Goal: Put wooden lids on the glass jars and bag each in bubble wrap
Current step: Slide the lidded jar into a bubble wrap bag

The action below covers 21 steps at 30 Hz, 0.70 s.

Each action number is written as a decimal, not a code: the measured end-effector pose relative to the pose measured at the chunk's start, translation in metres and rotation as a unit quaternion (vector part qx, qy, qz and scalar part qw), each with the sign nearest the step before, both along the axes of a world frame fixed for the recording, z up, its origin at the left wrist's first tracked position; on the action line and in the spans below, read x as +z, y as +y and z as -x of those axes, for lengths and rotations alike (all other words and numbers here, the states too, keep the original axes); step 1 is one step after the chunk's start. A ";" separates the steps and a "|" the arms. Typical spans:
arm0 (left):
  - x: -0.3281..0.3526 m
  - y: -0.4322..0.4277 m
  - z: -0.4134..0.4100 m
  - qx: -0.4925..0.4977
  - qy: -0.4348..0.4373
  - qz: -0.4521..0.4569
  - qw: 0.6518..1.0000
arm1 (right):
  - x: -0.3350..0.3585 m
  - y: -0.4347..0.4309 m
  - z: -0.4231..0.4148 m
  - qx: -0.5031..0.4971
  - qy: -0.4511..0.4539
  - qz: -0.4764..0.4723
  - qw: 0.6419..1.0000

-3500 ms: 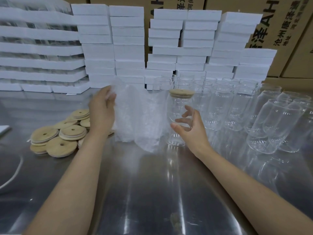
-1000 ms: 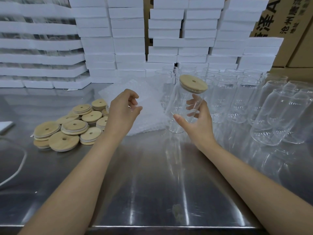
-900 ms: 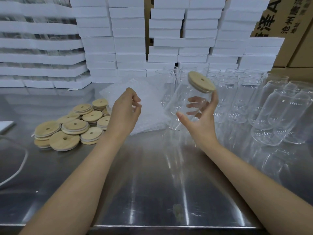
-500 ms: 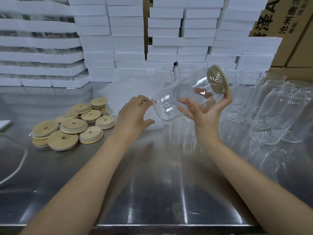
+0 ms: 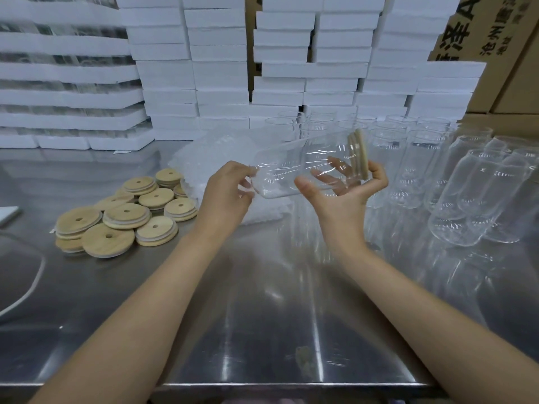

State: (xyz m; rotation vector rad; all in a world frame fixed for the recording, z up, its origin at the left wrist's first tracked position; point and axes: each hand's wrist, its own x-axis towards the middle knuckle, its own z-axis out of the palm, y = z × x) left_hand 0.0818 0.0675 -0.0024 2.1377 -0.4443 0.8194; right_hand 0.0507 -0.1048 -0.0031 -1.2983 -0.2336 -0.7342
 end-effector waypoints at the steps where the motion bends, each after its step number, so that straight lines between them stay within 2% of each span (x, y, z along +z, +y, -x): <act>1: -0.001 0.000 0.000 -0.002 0.010 -0.005 1.000 | 0.001 0.000 0.001 0.007 0.002 -0.005 1.000; 5: -0.003 -0.004 0.002 -0.006 0.037 -0.021 0.999 | 0.001 0.002 0.001 0.077 0.018 -0.054 0.995; 9: 0.003 -0.003 0.003 -0.005 0.046 -0.012 0.999 | -0.003 0.006 0.000 0.066 0.041 -0.063 0.995; 11: 0.005 -0.002 0.005 -0.024 0.028 0.004 0.999 | -0.004 0.005 -0.001 0.046 0.056 -0.063 0.995; 16: 0.009 -0.006 0.012 -0.058 -0.024 -0.048 0.997 | -0.003 0.003 -0.001 0.027 0.057 -0.085 0.994; 21: 0.010 -0.009 0.020 -0.060 -0.105 -0.069 0.990 | 0.000 0.004 0.001 0.056 0.101 -0.170 0.979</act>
